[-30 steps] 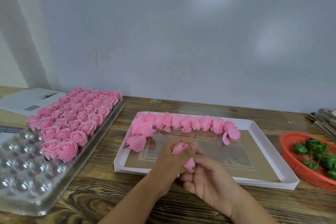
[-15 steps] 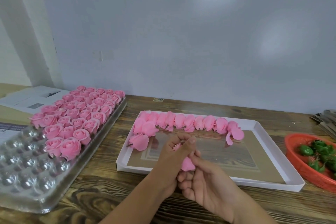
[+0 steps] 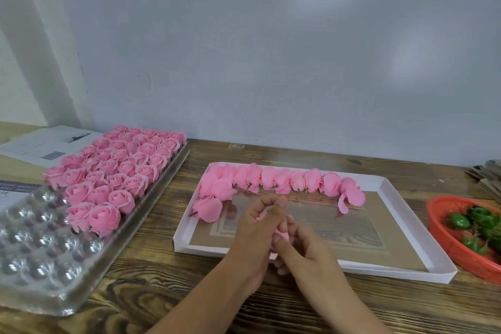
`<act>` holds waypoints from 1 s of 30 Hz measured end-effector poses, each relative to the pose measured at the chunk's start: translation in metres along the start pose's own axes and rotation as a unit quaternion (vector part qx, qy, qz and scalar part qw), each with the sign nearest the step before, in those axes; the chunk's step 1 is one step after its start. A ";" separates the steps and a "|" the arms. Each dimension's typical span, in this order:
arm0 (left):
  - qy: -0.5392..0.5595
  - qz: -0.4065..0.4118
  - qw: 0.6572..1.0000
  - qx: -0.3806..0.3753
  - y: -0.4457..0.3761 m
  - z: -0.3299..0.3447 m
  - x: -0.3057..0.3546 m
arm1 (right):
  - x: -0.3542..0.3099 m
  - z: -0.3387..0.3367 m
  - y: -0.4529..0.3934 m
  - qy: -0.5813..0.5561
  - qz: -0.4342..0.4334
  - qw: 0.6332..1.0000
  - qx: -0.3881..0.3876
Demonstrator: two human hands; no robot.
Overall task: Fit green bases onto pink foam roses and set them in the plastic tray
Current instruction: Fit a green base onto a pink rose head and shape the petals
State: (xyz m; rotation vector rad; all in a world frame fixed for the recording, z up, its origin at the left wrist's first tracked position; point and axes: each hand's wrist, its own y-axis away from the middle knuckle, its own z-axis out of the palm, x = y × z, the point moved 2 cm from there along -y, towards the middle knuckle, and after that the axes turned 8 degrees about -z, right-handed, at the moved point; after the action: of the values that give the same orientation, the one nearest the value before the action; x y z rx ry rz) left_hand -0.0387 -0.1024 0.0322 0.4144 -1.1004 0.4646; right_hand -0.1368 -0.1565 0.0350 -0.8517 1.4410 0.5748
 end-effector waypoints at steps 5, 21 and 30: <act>0.092 -0.021 0.994 -0.046 0.003 0.001 0.003 | -0.006 0.001 0.002 -0.264 0.176 0.943 -0.096; 0.113 0.009 0.994 0.002 0.004 0.003 0.006 | -0.002 0.005 0.000 -0.205 0.124 0.968 -0.073; 0.113 0.023 0.993 0.028 0.002 0.000 0.005 | 0.000 0.003 -0.003 -0.121 0.126 0.983 -0.060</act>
State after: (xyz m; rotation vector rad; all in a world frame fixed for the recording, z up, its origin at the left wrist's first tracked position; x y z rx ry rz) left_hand -0.0382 -0.0998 0.0374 0.3750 -0.8804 0.5705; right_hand -0.1332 -0.1561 0.0348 -0.6693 1.3080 0.9329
